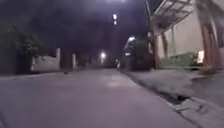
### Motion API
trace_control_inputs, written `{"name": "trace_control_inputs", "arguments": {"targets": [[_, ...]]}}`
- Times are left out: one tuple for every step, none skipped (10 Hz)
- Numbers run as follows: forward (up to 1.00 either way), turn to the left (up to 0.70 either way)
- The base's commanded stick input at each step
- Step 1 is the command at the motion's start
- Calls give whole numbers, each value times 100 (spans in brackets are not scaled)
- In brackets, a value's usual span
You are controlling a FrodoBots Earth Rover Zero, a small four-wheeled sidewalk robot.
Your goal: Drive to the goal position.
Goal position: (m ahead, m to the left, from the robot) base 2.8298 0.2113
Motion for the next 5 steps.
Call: {"name": "trace_control_inputs", "arguments": {"targets": [[70, 0], [70, 0], [70, 0], [70, 0], [70, 0]]}}
